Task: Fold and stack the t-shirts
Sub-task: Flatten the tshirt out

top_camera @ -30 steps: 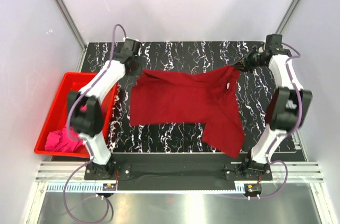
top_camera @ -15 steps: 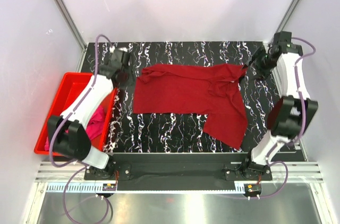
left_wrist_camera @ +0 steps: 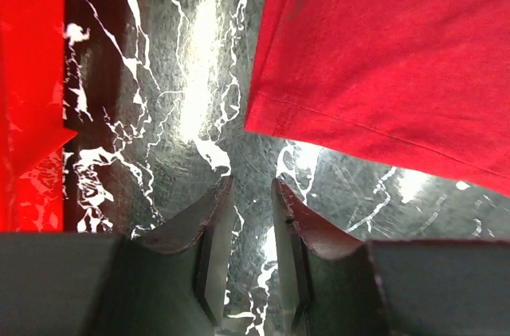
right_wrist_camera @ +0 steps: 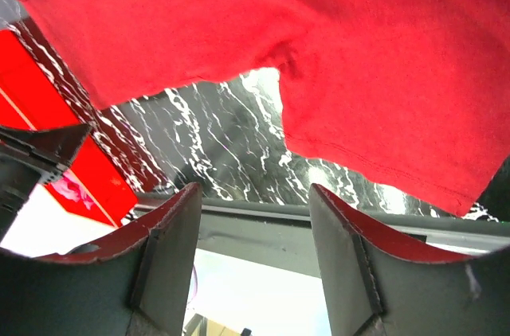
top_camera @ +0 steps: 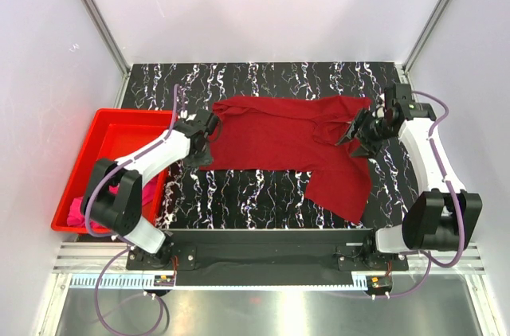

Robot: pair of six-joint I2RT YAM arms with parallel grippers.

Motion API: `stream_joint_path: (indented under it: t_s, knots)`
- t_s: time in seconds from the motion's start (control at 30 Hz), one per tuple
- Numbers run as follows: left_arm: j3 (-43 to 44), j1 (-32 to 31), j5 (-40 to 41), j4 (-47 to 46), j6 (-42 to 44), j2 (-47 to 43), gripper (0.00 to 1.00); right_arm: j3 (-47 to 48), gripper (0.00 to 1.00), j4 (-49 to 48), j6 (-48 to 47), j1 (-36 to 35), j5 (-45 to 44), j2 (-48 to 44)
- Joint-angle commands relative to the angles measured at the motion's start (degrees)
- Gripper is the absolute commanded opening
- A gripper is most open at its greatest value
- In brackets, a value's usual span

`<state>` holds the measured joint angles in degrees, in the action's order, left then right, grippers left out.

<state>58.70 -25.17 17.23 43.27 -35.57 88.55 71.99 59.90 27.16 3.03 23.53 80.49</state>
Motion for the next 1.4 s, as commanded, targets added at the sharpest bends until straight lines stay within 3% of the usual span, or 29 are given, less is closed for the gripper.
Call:
stream_joint_path:
  t_s: [0.0,0.3,0.83,1.03,1.17,1.37]
  knots:
    - [0.28,0.03,2.8,-5.12,-0.99,0.65,0.3,-3.69,0.63,-0.57,-0.53,-0.21,1.78,-4.46]
    - [5.29,0.03,2.89,-5.04,0.24,7.59,0.31,-5.72,0.62,-0.57,-0.96,-0.21,2.58,-5.52]
    - [3.54,0.73,3.77,-9.25,1.64,12.35,0.35,-6.15,0.62,-0.13,-1.49,-0.21,2.84,-5.43]
    - [3.09,1.0,5.0,-10.92,2.88,12.35,0.21,-7.56,0.62,0.3,-0.53,-0.21,1.79,-5.34]
    - [3.18,1.0,5.18,-10.22,3.05,9.89,0.0,-9.23,0.58,3.55,1.93,-0.21,-4.0,-4.38]
    - [2.48,0.91,4.12,-10.04,2.96,8.31,0.0,-11.51,0.6,7.06,5.45,-0.13,-10.95,-5.43]
